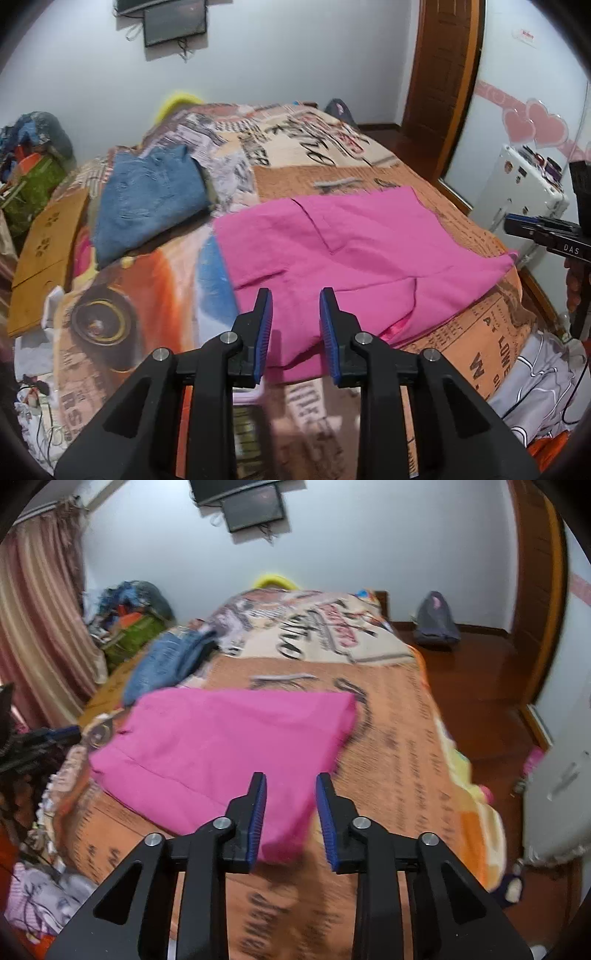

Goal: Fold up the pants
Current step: 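Move both grippers to the edge of the folded pink pants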

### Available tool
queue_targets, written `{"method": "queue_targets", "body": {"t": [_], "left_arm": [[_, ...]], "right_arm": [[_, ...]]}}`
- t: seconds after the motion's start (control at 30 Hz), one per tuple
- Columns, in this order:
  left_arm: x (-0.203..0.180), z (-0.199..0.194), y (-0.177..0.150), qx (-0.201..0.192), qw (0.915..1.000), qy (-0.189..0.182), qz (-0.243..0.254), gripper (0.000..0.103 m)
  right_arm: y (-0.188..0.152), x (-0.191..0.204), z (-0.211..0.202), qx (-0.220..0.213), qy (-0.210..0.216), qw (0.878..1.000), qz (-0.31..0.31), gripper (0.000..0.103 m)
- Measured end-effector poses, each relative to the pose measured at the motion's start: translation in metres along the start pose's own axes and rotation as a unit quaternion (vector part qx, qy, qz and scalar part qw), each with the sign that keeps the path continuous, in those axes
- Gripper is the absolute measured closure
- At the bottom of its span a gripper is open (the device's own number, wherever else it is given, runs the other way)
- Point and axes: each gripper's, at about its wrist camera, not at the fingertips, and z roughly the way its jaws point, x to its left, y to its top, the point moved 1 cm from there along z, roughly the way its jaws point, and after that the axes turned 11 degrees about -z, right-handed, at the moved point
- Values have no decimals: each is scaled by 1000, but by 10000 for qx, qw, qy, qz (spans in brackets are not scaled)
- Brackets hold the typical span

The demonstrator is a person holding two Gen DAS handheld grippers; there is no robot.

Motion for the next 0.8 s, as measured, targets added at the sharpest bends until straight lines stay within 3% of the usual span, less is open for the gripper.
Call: {"method": "queue_targets", "body": {"t": [0.17, 0.27, 0.4, 0.57, 0.8], "left_arm": [[-6, 33, -19, 458, 9989, -39, 30, 73], [-3, 32, -28, 306, 9995, 44, 40, 62], [7, 25, -23, 398, 9991, -47, -104, 61], [21, 8, 11, 68, 9996, 247, -79, 59], [44, 16, 73, -323, 9977, 431, -409, 44]], "right_arm": [[-5, 27, 32, 253, 401, 9986, -218, 77], [-25, 34, 56, 681, 538, 9959, -236, 77], [-33, 28, 59, 763, 586, 9953, -142, 76], [-18, 10, 48, 704, 284, 9969, -211, 76], [17, -23, 44, 383, -74, 9992, -104, 72]]}}
